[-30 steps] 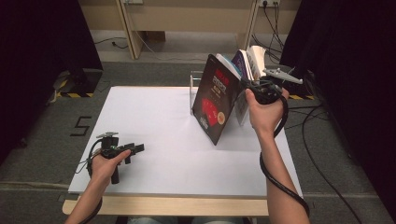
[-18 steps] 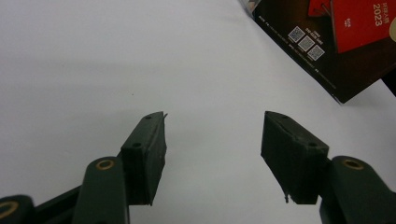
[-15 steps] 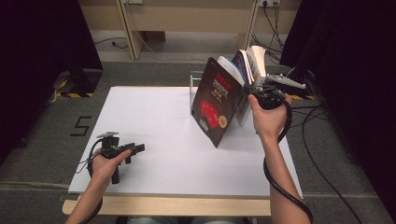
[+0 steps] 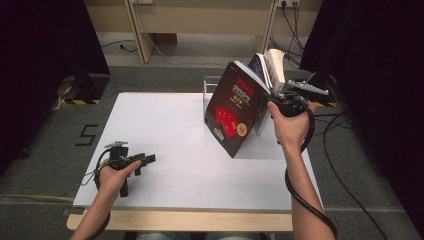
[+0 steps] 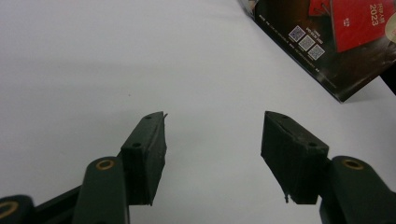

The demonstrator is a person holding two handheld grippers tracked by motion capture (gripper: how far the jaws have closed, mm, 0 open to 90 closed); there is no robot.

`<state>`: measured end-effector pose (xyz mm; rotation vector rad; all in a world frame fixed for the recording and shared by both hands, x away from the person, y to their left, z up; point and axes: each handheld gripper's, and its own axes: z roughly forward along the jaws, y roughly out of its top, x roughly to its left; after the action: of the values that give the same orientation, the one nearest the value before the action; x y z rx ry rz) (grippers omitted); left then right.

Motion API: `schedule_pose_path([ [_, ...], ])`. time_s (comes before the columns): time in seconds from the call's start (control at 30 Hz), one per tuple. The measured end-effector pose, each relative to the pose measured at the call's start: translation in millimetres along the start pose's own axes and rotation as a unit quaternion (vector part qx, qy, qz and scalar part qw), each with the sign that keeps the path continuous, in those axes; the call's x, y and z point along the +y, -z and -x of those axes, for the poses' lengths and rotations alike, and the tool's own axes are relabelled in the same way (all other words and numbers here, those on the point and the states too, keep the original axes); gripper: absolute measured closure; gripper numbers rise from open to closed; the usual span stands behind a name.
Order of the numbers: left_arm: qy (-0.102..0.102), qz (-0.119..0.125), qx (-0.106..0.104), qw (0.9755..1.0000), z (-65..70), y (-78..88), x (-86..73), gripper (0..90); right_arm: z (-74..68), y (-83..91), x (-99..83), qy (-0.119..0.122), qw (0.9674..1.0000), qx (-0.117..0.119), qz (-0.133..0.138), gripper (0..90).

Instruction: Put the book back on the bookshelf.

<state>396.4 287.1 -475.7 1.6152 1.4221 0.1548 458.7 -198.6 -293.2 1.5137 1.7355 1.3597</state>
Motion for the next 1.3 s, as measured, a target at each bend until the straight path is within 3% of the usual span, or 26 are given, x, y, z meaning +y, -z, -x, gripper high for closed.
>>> schedule_pose_path([
  [0.4, 0.000, 0.000, 0.000, 1.0000, -0.5, 0.3, 0.0, 39.1, 13.6, -33.4, -11.9, -0.037, 0.9978, 0.001, -0.055, 65.4],
  [0.73, -0.001, -0.002, -0.001, 1.0000, -0.7, -0.3, -0.4, 39.1, 8.1, -38.5, -11.6, -0.039, 0.9973, 0.002, -0.063, 85.9],
  [0.97, -0.001, -0.004, -0.001, 1.0000, 0.1, -1.8, -1.1, 39.1, -5.2, -34.9, -13.2, -0.019, 0.9985, -0.001, -0.051, 87.1],
  [1.17, -0.001, -0.003, -0.001, 1.0000, 0.1, -1.9, -1.1, 39.2, -30.5, -25.8, -15.8, 0.039, 0.9990, -0.019, -0.006, 87.1],
  [1.3, -0.002, -0.003, -0.001, 1.0000, 0.1, -1.6, -1.2, 39.2, -38.6, -24.6, -15.0, 0.043, 0.9990, -0.011, 0.000, 87.2],
])
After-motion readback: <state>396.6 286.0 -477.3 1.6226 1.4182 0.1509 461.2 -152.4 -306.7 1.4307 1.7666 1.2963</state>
